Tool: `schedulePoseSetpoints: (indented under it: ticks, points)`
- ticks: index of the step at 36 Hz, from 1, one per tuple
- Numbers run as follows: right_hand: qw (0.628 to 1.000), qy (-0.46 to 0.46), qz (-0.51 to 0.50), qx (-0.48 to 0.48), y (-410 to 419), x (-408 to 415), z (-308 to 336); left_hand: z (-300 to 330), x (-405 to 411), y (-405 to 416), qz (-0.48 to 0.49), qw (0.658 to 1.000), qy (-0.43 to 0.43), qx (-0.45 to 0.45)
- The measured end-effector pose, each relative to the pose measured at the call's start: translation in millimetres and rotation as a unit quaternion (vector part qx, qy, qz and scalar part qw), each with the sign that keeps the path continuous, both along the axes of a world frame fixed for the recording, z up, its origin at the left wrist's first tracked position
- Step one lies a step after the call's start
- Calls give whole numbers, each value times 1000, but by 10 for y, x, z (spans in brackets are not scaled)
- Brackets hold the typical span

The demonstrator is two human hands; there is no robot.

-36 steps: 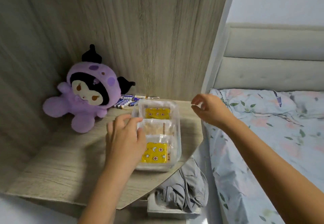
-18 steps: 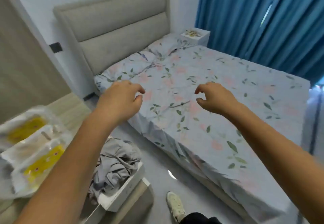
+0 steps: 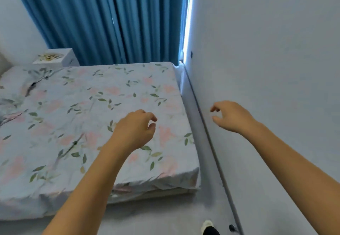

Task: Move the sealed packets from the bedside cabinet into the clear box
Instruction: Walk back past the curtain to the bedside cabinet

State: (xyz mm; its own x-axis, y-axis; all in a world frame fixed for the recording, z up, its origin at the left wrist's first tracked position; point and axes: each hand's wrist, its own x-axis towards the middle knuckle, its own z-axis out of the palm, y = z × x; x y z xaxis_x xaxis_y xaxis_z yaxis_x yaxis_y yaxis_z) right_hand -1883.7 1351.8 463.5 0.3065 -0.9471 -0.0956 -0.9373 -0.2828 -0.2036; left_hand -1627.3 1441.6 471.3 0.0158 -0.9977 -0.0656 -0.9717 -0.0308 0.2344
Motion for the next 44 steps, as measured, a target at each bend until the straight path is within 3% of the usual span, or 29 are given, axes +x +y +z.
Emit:
schedulePoseSetpoints:
  ticks: [9,17,31,44]
  points:
    - [998,-1,-67,6,-917,-1304,-57,-166,-1344,-1568,-80,997,21,-5]
    - [999,1,-51,15,-1873,-1844,51,-253,-1952,-2832,-63,995,65,30]
    - [1000,-22,-14,15,-3710,-1761,-144,-464,-1931,-4835,-43,997,41,49]
    - [999,-17,39,31,-6902,-796,-297,-454,-904,-7482,30,998,-5,51]
